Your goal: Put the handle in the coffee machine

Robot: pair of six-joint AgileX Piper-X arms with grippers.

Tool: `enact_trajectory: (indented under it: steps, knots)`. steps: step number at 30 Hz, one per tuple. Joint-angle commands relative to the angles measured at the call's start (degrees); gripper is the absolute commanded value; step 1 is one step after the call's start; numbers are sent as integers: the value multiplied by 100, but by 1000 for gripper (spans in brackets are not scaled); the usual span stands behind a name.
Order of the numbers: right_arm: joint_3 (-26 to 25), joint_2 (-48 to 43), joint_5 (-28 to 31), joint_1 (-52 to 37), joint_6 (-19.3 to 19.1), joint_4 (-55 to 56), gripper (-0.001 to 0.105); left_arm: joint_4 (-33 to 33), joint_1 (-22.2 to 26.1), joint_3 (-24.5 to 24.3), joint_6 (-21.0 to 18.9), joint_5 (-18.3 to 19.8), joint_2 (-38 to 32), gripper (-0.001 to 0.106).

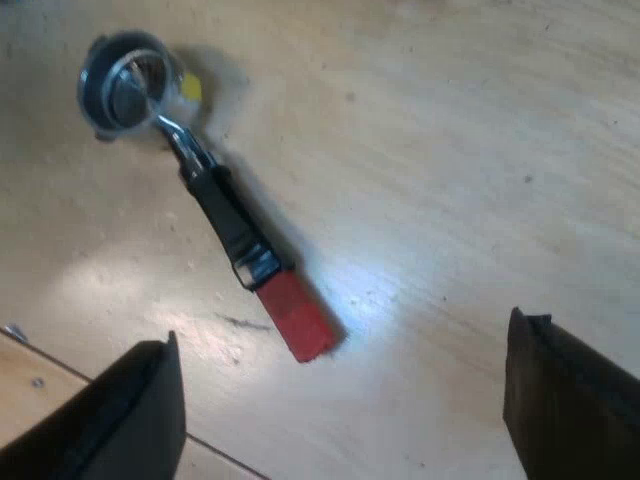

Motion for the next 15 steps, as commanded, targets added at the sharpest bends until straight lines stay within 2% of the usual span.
enact_trajectory:
  steps: [1, 5, 7, 9, 12, 13, 14, 15]
  knots:
    - [-45, 248, 263, 405, 91, -14, 69, -29, -341, -57, 140, 128, 182, 73]
    - [-45, 695, 648, 889, 398, -56, 68, -123, -944, -57, 368, -218, 509, 73]
    - [-45, 948, 792, 1059, 580, -121, 62, -207, -1224, -57, 510, -384, 607, 73]
    - [-45, 1227, 993, 1154, 680, -164, 45, -343, -1554, -57, 638, -530, 773, 73]
    - [-45, 1582, 1271, 1179, 738, -173, 19, -550, -1957, -57, 641, -644, 1021, 73]
    - [-34, 1625, 1279, 1179, 738, -188, 14, -583, -2007, -57, 641, -670, 1056, 73]
    - [-4, 1746, 1274, 1179, 737, -228, 3, -663, -2139, -57, 641, -720, 1162, 73]
    - [43, 1850, 1256, 1179, 777, -279, 0, -708, -2237, -57, 641, -776, 1252, 73]
